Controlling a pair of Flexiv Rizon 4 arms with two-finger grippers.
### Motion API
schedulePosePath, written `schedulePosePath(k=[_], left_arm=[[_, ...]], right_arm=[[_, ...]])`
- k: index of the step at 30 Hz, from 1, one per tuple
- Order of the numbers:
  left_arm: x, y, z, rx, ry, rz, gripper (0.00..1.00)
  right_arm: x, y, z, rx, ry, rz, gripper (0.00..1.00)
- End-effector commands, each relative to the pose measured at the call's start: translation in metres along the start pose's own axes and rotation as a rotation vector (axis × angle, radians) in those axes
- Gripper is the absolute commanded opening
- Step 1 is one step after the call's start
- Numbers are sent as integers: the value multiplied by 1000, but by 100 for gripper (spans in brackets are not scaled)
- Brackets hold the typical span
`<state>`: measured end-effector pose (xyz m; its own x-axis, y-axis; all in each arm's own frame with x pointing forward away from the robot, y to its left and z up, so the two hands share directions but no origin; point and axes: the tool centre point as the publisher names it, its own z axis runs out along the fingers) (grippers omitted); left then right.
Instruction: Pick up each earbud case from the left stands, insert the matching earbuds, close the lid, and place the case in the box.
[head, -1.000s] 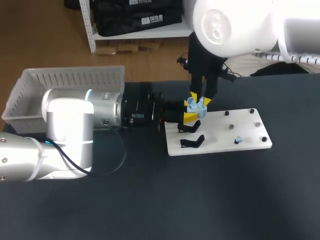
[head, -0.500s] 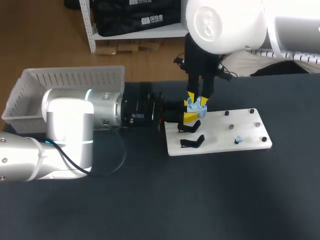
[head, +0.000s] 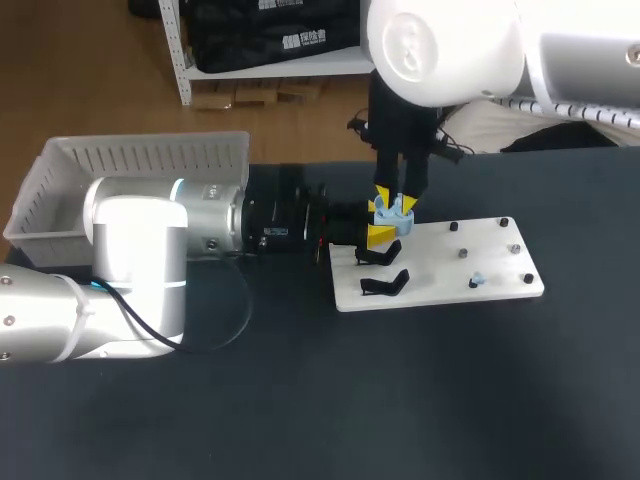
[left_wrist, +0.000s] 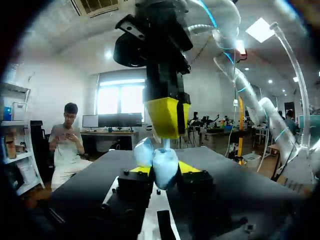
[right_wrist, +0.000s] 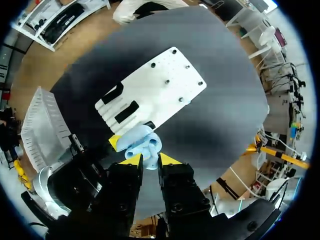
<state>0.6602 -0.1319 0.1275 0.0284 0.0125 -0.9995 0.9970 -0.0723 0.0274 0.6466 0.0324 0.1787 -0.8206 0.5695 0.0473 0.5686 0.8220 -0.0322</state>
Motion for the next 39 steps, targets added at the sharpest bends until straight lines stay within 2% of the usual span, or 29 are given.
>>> schedulePosePath(k=[1, 23, 39], left_arm=[[1, 0, 0, -3, -5, 4, 0], [1, 0, 0, -3, -5, 4, 0], [1, 0, 0, -3, -5, 4, 0]], right_arm=[[-2, 1, 2, 4, 4, 0, 0], [-8, 1, 7, 26, -15, 12, 0], [-9, 1, 15, 44, 1, 17, 0]])
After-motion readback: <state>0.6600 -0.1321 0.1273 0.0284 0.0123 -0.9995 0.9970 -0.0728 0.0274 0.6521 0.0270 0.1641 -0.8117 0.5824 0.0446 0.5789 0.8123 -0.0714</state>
